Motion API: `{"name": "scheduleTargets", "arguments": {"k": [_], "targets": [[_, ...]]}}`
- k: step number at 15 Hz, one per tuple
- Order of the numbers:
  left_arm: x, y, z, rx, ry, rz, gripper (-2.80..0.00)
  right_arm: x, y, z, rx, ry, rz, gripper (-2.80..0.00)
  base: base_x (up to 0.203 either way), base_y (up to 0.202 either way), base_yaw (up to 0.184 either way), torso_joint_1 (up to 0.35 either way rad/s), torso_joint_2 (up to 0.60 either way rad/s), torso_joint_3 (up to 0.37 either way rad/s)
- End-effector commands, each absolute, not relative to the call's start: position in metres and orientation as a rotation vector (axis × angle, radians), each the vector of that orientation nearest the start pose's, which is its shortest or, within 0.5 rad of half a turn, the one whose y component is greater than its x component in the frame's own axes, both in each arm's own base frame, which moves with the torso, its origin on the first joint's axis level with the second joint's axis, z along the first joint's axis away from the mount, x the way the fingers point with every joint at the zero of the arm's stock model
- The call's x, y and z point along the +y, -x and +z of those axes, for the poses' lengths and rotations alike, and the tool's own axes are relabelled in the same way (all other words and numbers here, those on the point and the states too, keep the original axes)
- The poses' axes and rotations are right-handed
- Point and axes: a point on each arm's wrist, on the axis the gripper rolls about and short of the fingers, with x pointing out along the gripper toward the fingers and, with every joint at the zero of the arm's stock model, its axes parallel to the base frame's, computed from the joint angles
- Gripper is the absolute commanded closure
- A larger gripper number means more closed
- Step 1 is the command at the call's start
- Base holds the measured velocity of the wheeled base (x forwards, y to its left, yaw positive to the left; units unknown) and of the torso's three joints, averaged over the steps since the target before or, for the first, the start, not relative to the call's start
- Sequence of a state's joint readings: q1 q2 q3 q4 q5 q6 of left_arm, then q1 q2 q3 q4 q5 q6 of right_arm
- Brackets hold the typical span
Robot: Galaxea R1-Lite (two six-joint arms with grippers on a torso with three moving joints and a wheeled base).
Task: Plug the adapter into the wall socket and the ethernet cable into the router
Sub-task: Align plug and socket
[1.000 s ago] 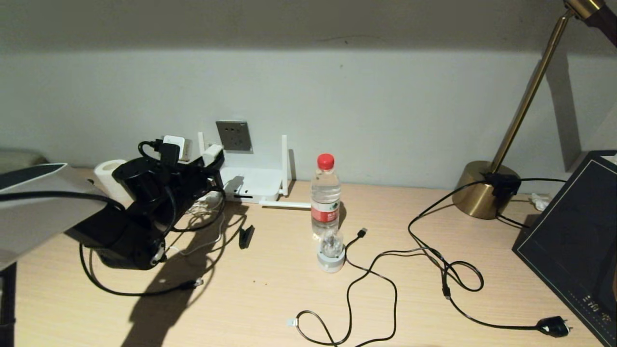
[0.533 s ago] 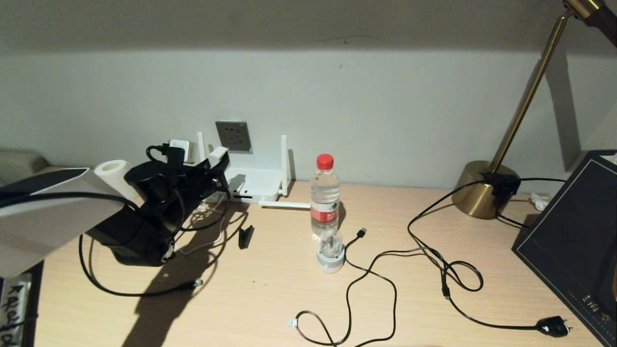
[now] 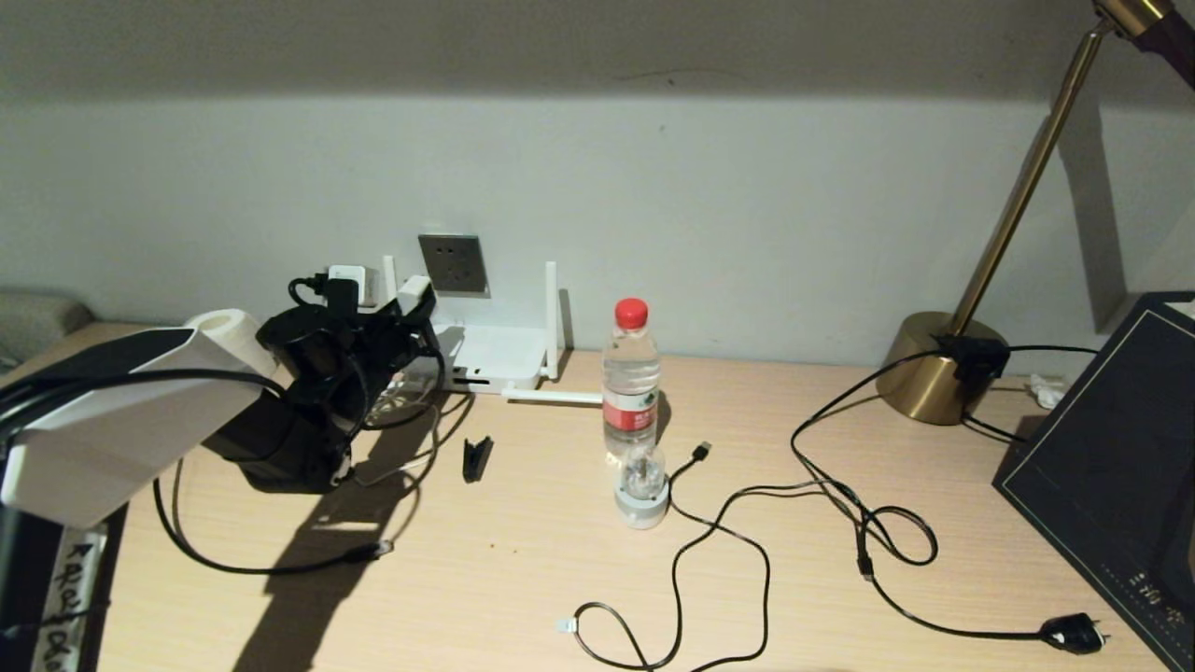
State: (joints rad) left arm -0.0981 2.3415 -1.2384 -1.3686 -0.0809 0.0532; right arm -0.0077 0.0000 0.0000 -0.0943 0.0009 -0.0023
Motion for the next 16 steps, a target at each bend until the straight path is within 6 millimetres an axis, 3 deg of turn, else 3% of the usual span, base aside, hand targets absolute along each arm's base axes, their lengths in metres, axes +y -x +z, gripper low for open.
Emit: {"name": "scheduleTargets", "arguments": {"k": [1, 11, 16], "targets": [[-0.047, -0.457, 0.127, -0.278, -0.051, -0.173, 0.0, 0.0, 0.02, 0.075, -0.058, 0.003, -0.006, 0.0, 0.0, 0.0, 0.0, 0.0, 0.0, 0.0], [-0.053, -0.465, 0.135, -0.267, -0.05, -0.186, 0.0, 0.0, 0.02, 0.075, -0.059, 0.003, -0.006, 0.0, 0.0, 0.0, 0.0, 0.0, 0.0, 0.0], [-0.065, -0.469, 0.141, -0.278, -0.047, -0.209, 0.0, 0.0, 0.02, 0.075, -0.058, 0.003, -0.006, 0.0, 0.0, 0.0, 0.0, 0.0, 0.0, 0.0]]}}
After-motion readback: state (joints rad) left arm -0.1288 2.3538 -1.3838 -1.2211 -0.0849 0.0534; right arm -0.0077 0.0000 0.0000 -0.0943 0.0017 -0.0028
